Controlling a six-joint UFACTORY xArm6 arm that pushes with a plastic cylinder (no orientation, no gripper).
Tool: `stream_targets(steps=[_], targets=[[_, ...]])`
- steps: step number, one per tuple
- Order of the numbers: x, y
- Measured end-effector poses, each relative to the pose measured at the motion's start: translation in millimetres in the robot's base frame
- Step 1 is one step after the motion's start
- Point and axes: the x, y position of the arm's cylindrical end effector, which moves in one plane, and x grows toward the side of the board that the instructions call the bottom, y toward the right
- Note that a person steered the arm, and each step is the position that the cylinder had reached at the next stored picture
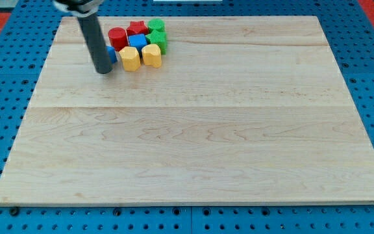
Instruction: Push the blue triangle below the red circle
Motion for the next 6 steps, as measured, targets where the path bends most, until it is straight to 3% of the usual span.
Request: stream_targets(steps=[2, 3, 4, 6], targets=[[-14, -95], [-21, -55], [2, -21], [-17, 19]])
